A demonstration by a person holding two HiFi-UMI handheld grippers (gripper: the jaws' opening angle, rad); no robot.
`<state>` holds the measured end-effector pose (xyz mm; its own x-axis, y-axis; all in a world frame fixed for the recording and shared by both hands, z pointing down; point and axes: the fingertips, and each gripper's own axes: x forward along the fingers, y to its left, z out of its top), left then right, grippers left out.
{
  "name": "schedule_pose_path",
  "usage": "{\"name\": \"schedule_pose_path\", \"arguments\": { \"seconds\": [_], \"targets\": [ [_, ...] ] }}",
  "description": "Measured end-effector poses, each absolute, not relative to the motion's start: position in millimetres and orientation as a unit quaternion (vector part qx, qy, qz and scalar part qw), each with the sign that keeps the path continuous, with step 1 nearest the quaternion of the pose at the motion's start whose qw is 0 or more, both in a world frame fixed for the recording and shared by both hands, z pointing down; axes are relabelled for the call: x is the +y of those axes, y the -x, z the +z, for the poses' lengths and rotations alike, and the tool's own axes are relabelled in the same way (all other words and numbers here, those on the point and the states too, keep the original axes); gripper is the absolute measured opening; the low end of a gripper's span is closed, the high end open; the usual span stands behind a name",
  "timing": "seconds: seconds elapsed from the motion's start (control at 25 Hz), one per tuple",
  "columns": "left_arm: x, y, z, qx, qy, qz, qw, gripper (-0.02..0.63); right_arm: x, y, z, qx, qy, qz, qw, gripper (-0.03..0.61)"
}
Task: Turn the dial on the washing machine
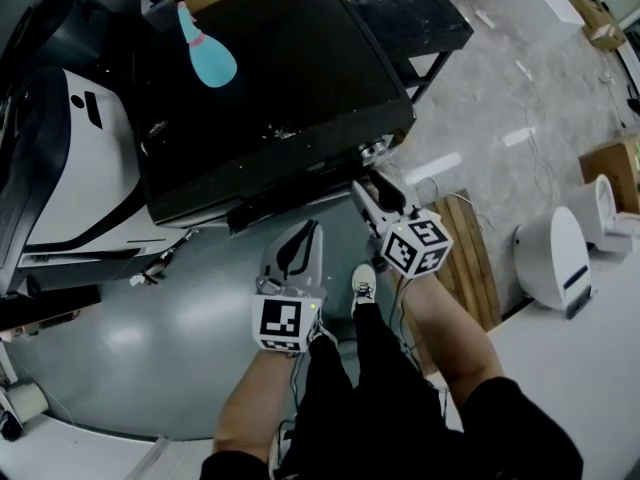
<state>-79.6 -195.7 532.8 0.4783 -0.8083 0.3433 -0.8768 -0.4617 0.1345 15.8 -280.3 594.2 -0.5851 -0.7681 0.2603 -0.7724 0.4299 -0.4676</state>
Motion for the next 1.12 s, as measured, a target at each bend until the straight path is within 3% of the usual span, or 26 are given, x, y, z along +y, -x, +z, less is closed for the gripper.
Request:
{"name": "schedule_pose_path", "arguments": {
  "seconds": [0.08, 0.12, 0.16, 1.12],
  "targets": [
    [-191, 82, 531, -0.494, -0.849, 0.115, 0.15, 0.005, -276, -13, 591, -0.847, -0.46, 0.265, 0.013, 0.092],
    [-190, 83, 530, -0.493, -0.85, 0.112, 0.149, 0.005, -273, -12, 589, -0.849, -0.461, 0.259, 0.018, 0.006],
    [-190, 84, 527, -0.494, -0.85, 0.108, 0.144, 0.005, -271, -9, 587, -0.851, -0.46, 0.254, 0.022, -0.002],
    [-158, 128, 488, -0.487, -0.86, 0.085, 0.129, 0.003, -219, 49, 511, -0.891, -0.426, 0.15, 0.055, -0.002]
  ]
}}
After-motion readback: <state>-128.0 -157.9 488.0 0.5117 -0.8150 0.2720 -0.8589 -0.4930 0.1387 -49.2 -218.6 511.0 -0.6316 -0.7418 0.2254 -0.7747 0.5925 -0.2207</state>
